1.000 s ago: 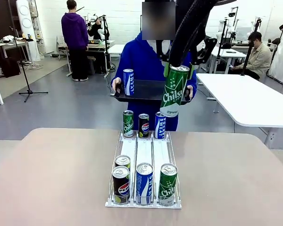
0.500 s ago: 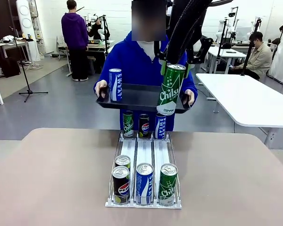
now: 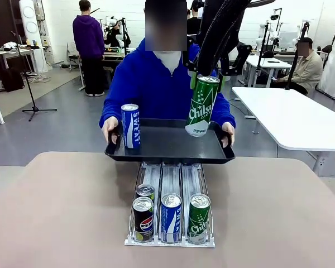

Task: Retrieve and hand over the desired beverage to the person.
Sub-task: Place the picked can on the Handle tray extended by the person.

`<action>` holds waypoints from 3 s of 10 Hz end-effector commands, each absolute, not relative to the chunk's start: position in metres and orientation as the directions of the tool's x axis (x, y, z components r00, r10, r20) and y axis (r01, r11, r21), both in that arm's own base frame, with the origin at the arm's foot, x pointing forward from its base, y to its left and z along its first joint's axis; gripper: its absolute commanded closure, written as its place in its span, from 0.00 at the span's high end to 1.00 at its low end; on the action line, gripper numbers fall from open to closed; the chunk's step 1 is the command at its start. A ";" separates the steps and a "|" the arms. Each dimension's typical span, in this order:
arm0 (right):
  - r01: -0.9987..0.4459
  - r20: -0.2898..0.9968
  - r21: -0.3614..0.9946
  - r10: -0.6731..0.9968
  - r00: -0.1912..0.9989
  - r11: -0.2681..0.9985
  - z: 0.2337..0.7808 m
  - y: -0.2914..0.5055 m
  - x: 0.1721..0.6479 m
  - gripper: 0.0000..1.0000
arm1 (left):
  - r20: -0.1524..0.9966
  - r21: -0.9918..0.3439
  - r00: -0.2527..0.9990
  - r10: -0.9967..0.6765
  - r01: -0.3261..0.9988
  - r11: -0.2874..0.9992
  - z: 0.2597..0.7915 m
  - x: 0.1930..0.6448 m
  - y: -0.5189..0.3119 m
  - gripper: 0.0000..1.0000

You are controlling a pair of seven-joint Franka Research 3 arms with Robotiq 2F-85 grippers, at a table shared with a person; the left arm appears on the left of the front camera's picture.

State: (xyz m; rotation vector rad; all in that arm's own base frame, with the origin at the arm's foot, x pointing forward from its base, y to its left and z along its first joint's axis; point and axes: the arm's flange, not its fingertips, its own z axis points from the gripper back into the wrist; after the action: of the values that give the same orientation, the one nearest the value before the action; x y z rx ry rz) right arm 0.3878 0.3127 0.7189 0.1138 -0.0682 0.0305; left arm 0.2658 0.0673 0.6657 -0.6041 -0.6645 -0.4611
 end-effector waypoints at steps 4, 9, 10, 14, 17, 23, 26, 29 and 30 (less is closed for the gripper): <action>-0.017 0.080 0.100 0.009 0.997 0.995 0.718 0.309 0.383 0.00 | 0.694 -0.362 0.692 -0.201 0.576 0.733 0.665 0.266 0.067 1.00; -0.017 0.080 0.100 0.009 0.997 0.995 0.718 0.309 0.383 0.00 | 0.694 -0.362 0.692 -0.201 0.576 0.733 0.665 0.266 0.067 1.00; -0.017 0.080 0.100 0.009 0.997 0.995 0.718 0.309 0.383 0.00 | 0.694 -0.362 0.692 -0.201 0.576 0.733 0.665 0.266 0.067 1.00; -0.030 0.047 0.126 0.024 0.999 0.992 0.728 0.313 0.425 0.58 | 0.694 -0.362 0.692 -0.201 0.576 0.733 0.665 0.266 0.067 1.00; 0.025 0.047 0.096 -0.030 0.998 0.995 0.724 0.325 0.484 0.58 | 0.694 -0.362 0.692 -0.201 0.576 0.733 0.665 0.266 0.067 1.00; 0.077 0.075 -0.011 -0.076 0.994 0.997 0.643 0.352 0.576 0.58 | 0.694 -0.362 0.692 -0.201 0.576 0.733 0.665 0.266 0.067 1.00; 0.056 0.048 -0.003 -0.056 0.997 0.998 0.617 0.354 0.586 0.58 | 0.694 -0.362 0.692 -0.201 0.576 0.733 0.665 0.266 0.067 1.00; 0.036 -0.006 -0.008 -0.036 0.999 0.999 0.599 0.354 0.592 0.58 | 0.694 -0.362 0.692 -0.201 0.576 0.733 0.665 0.266 0.067 1.00; 0.025 -0.006 -0.012 -0.026 1.000 1.000 0.598 0.354 0.592 0.58 | 0.694 -0.362 0.692 -0.201 0.576 0.733 0.665 0.266 0.067 1.00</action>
State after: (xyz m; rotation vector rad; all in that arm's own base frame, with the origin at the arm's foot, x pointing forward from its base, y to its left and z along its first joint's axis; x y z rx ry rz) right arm 0.5843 0.3512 0.5826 -0.0165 -0.0044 -0.0503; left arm 0.2659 0.0673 0.6657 -0.6038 -0.6643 -0.4608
